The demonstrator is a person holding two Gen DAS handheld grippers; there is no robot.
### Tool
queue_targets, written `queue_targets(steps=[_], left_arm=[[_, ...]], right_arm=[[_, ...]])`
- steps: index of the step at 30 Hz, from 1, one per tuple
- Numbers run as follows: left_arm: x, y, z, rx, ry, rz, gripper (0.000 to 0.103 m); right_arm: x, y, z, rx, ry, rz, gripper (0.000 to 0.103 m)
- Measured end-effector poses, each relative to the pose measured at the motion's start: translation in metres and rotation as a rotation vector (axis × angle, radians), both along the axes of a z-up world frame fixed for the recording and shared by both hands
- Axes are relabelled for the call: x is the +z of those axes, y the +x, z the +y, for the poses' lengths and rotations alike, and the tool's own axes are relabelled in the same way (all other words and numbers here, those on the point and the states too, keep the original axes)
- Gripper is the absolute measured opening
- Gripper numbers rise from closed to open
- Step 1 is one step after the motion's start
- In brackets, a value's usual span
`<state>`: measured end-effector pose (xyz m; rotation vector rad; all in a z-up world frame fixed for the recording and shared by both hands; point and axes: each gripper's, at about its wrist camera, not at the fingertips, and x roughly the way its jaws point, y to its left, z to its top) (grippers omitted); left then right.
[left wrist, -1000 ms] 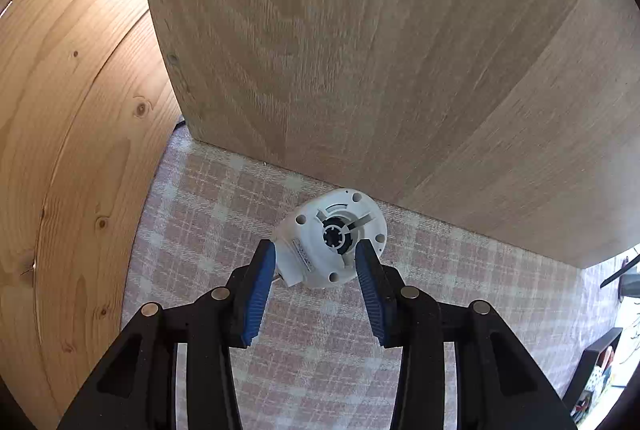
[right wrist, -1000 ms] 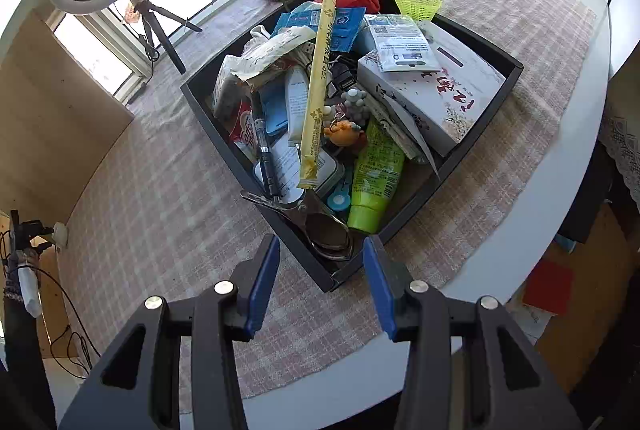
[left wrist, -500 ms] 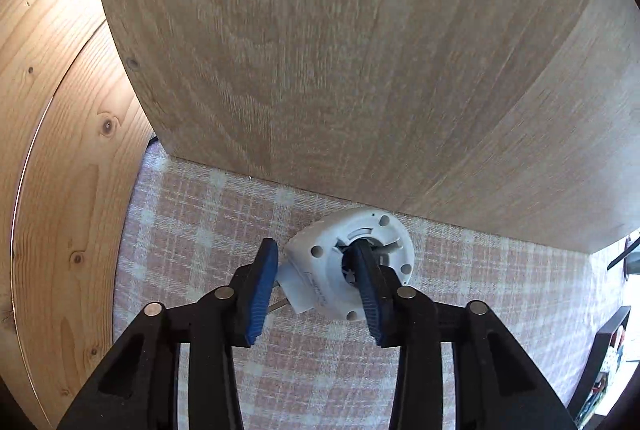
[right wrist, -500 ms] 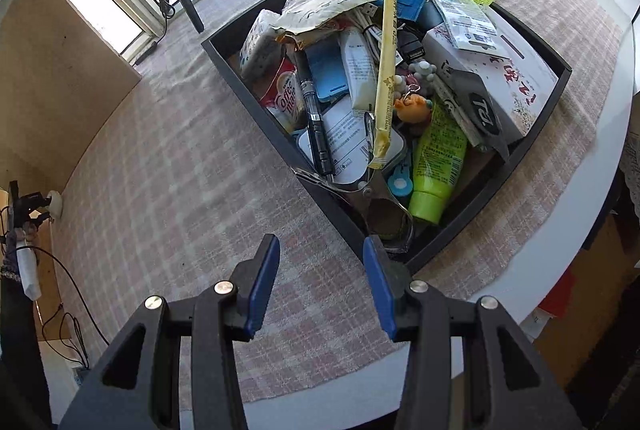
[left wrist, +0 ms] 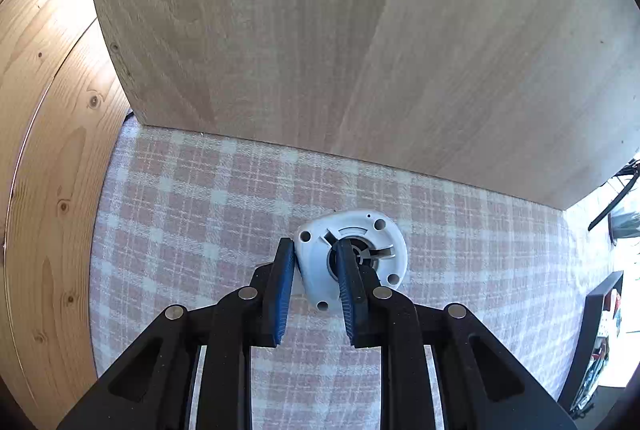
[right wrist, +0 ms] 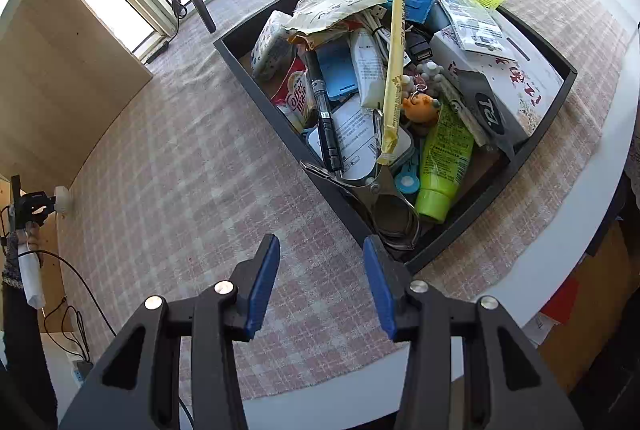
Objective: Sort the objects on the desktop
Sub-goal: 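Carry the white plug adapter to the black tray and release it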
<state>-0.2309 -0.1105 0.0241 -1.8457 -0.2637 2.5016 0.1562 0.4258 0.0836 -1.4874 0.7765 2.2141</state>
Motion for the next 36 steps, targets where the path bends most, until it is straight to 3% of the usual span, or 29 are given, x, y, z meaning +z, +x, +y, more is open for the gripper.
queue_targets(steps=[7,13,16,20,21,28,36], left_arm=[[0.026,0.034,0.073,-0.113,0.005,0.034,0.02],[0.055,0.057,0.189,-0.248,0.018,0.065,0.02],[0.061,0.041,0.227,-0.324,0.028,0.079,0.02],[0.071,0.051,0.277,-0.427,0.038,0.092,0.02],[0.076,0.038,0.272,-0.456,0.04,0.095,0.02],[0.096,0.097,0.366,-0.613,0.066,0.1,0.02],[0.086,0.184,0.47,-0.781,0.092,0.05,0.02]], right_arm=[[0.003,0.022,0.014,-0.029,-0.013,0.045,0.043],[0.005,0.05,0.033,-0.073,-0.026,0.079,0.043],[0.007,0.062,0.045,-0.088,-0.021,0.089,0.043],[0.007,0.074,0.065,-0.109,-0.027,0.105,0.043],[0.006,0.076,0.07,-0.111,-0.028,0.108,0.043],[0.001,0.091,0.11,-0.082,-0.033,0.107,0.043],[0.008,0.107,0.167,-0.052,-0.006,0.102,0.043]])
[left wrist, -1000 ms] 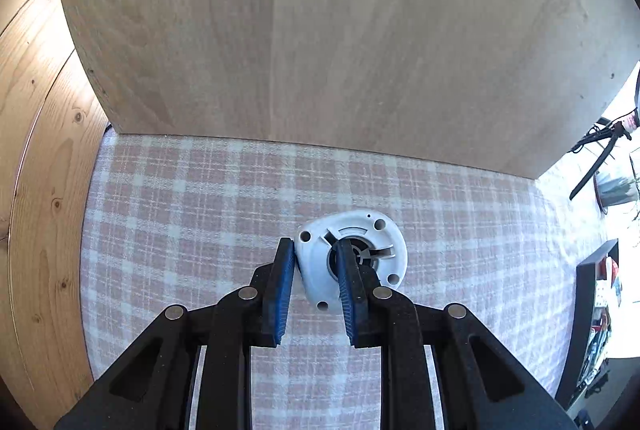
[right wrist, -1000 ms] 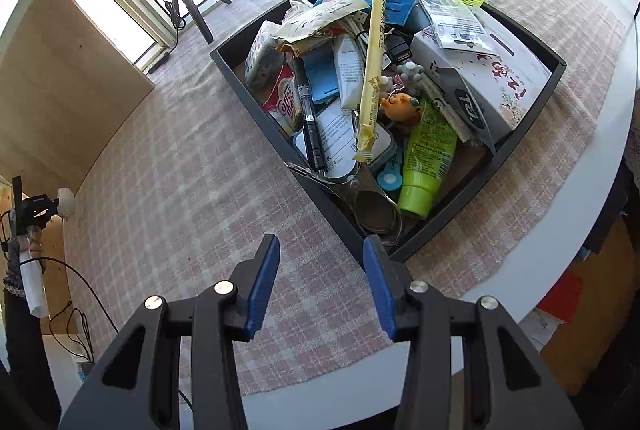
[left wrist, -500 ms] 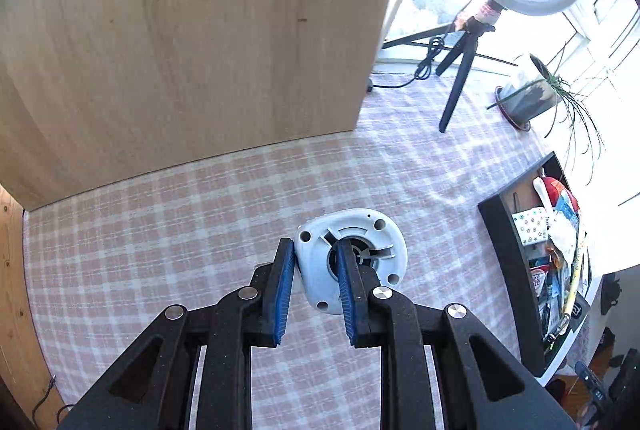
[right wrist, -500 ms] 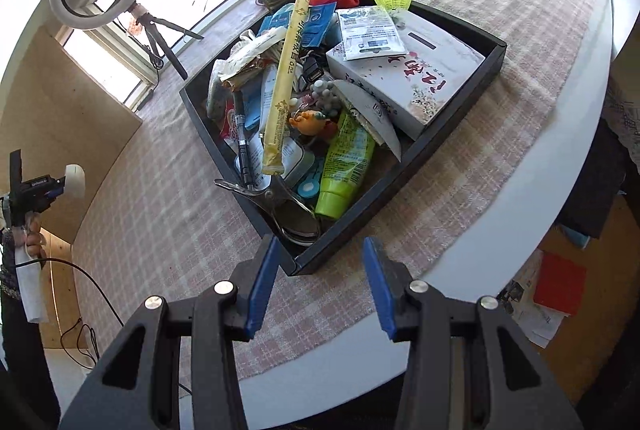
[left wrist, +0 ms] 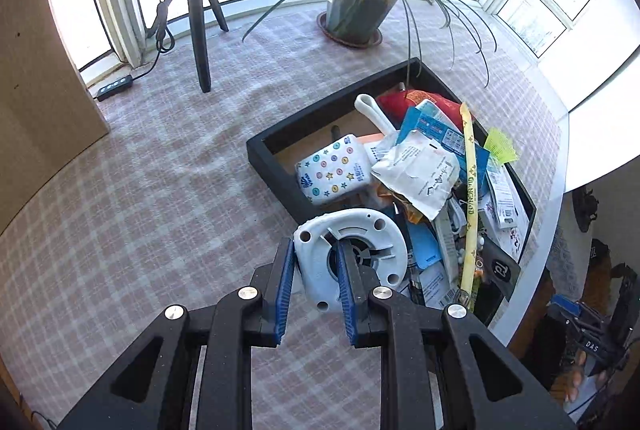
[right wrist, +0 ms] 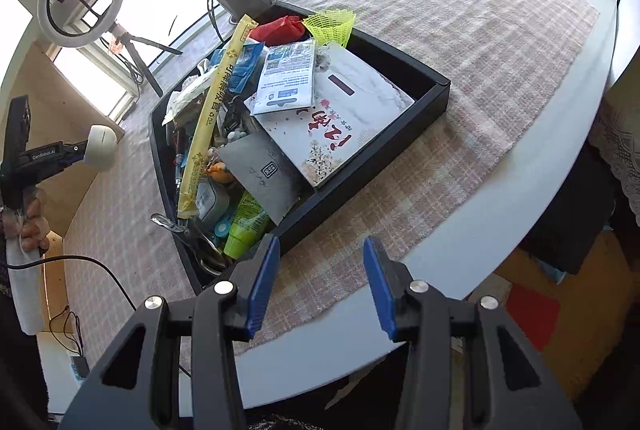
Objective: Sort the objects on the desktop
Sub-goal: 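Carry the white plug adapter to the black tray and release it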
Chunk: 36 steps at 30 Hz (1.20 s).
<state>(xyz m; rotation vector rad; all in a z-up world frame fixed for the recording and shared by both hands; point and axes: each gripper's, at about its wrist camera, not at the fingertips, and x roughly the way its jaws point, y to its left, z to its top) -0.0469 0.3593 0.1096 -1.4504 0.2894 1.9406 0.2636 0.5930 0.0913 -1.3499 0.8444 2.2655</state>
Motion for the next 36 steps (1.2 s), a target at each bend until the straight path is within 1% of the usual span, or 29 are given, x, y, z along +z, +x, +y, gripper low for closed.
queue_targets(steps=[4,9,14,18,20,22,23,24,25,26,32,36], left_arm=[[0.001,0.047,0.038,-0.1,-0.003,-0.013,0.02],[0.007,0.095,0.075,-0.216,-0.022,-0.024,0.02],[-0.005,0.123,0.107,-0.287,-0.05,-0.068,0.02],[-0.021,0.132,0.126,-0.309,-0.082,-0.084,0.02],[-0.029,0.132,0.133,-0.308,-0.11,-0.084,0.02],[-0.038,0.128,0.136,-0.289,-0.134,-0.112,0.022],[-0.04,0.124,0.135,-0.264,-0.132,-0.137,0.023],[-0.04,0.121,0.132,-0.236,-0.132,-0.152,0.03],[-0.038,0.118,0.129,-0.222,-0.124,-0.154,0.033],[-0.034,0.117,0.125,-0.217,-0.112,-0.143,0.033],[-0.018,0.11,0.083,-0.168,-0.088,-0.097,0.033],[-0.017,0.101,0.041,-0.081,-0.068,-0.082,0.033]], right_arm=[[-0.004,0.006,0.022,0.006,-0.011,-0.002,0.043],[-0.011,0.016,0.039,0.011,-0.022,-0.001,0.043],[-0.016,0.027,0.052,-0.005,-0.045,0.006,0.043],[-0.019,0.035,0.059,-0.014,-0.048,0.004,0.043],[-0.02,0.04,0.062,-0.024,-0.052,0.003,0.043],[-0.021,0.044,0.064,-0.032,-0.059,0.004,0.043],[-0.022,0.045,0.065,-0.035,-0.062,0.005,0.043],[-0.022,0.046,0.065,-0.037,-0.066,0.005,0.043],[-0.022,0.047,0.065,-0.037,-0.067,0.006,0.043],[-0.021,0.047,0.063,-0.035,-0.067,0.006,0.043],[-0.015,0.041,0.046,-0.011,-0.064,0.003,0.043],[-0.009,0.029,0.026,0.021,-0.049,0.009,0.043]])
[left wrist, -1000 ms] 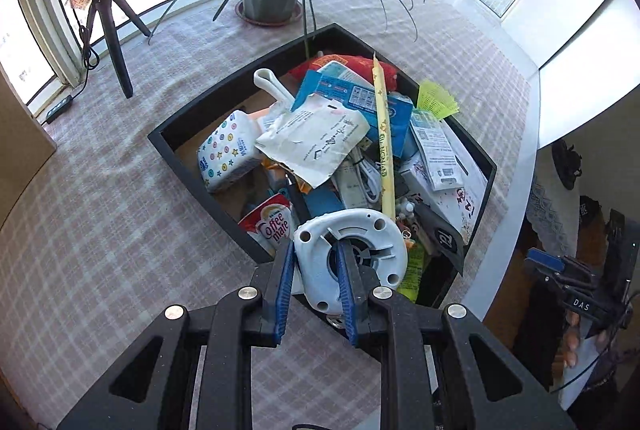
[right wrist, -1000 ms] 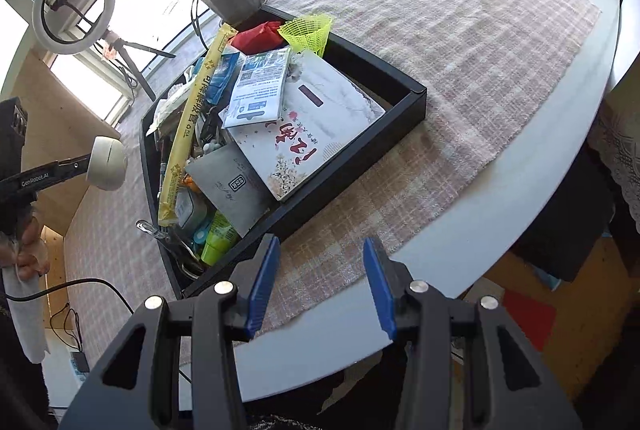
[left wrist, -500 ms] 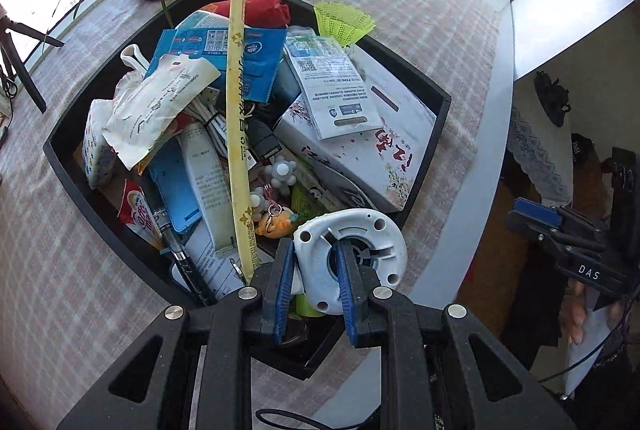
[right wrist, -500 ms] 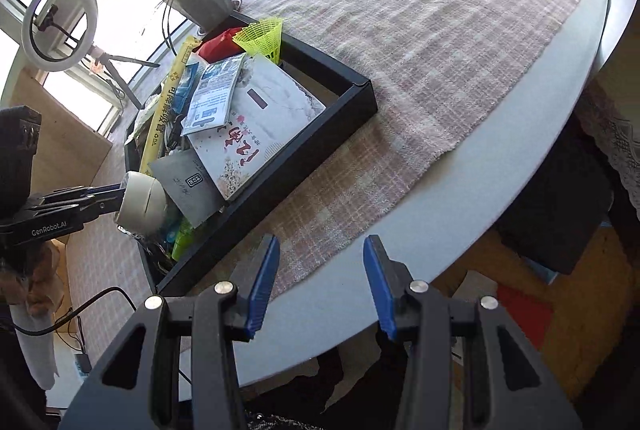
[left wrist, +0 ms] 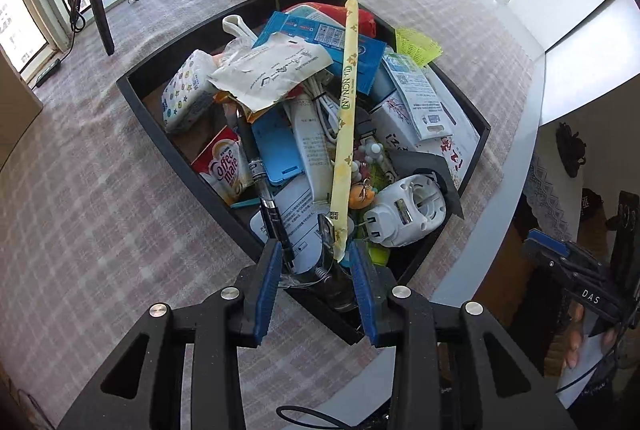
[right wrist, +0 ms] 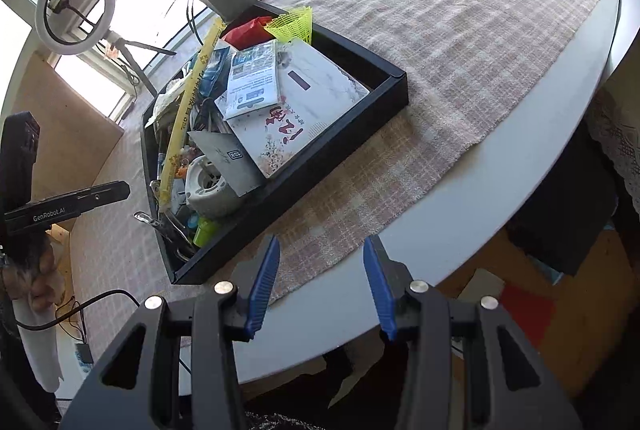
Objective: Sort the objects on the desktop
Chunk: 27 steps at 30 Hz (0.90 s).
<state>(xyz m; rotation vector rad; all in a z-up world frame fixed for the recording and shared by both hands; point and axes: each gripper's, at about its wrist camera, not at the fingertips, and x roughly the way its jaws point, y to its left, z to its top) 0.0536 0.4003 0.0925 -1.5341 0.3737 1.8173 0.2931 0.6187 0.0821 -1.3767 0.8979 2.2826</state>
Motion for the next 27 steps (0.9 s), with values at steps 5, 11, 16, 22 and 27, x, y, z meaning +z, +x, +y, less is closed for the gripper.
queue_targets(steps=[5,11,16,22,27], left_arm=[[-0.004,-0.009,-0.065,0.12,-0.005,0.03,0.033],[0.003,-0.013,-0.142,0.236,-0.028,0.136,0.037],[0.005,-0.016,-0.207,0.362,0.007,0.195,0.047],[0.0,-0.009,-0.268,0.475,0.001,0.259,0.055],[-0.007,-0.004,-0.312,0.539,-0.053,0.33,0.055]], right_arm=[[0.004,-0.02,-0.034,0.054,0.007,0.002,0.043],[0.011,-0.05,-0.089,0.136,0.023,0.018,0.044],[0.015,-0.079,-0.143,0.223,0.038,0.031,0.044],[0.019,-0.117,-0.215,0.347,0.067,0.048,0.044],[0.021,-0.146,-0.275,0.455,0.09,0.067,0.044]])
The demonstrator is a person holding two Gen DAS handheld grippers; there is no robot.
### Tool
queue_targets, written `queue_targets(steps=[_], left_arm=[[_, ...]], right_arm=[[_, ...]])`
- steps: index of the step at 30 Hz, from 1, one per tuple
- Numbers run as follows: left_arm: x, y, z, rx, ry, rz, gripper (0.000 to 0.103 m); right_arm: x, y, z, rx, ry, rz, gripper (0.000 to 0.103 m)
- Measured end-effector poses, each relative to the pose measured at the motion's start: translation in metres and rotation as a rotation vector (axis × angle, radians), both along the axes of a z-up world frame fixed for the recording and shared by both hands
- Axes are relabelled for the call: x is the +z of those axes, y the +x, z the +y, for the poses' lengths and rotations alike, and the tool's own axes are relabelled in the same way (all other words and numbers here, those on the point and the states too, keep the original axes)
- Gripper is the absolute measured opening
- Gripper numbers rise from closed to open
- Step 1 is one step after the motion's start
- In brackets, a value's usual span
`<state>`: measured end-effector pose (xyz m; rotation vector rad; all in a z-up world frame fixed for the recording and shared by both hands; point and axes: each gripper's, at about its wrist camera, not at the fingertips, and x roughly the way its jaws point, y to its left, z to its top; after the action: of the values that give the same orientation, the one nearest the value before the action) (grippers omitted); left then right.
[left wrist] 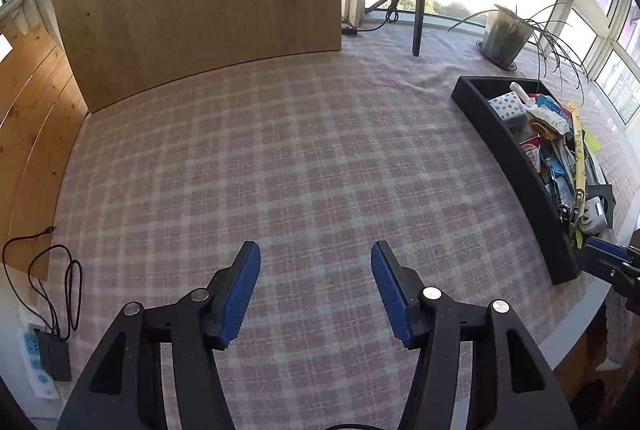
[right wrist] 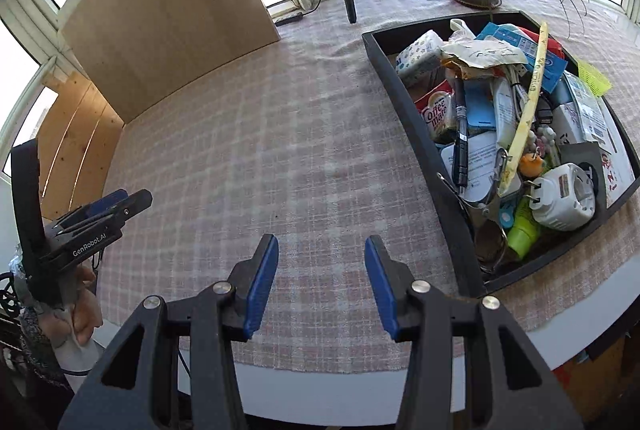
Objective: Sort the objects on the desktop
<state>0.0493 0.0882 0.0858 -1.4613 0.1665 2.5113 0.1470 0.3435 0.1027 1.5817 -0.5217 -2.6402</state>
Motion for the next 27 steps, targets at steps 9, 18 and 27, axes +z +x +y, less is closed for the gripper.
queue_targets(steps=[9,18,27], left_arm=[[-0.002,0.001,-0.065,0.121,0.007,0.02,0.055],[-0.005,-0.006,-0.1,0.184,0.033,0.017,0.056],[-0.018,-0.019,-0.112,0.224,0.06,-0.003,0.056]], right_arm=[[-0.008,-0.036,-0.084,0.144,0.019,0.019,0.044],[-0.012,-0.064,-0.123,0.19,0.039,0.04,0.045],[-0.031,-0.086,-0.143,0.215,0.065,0.014,0.045]])
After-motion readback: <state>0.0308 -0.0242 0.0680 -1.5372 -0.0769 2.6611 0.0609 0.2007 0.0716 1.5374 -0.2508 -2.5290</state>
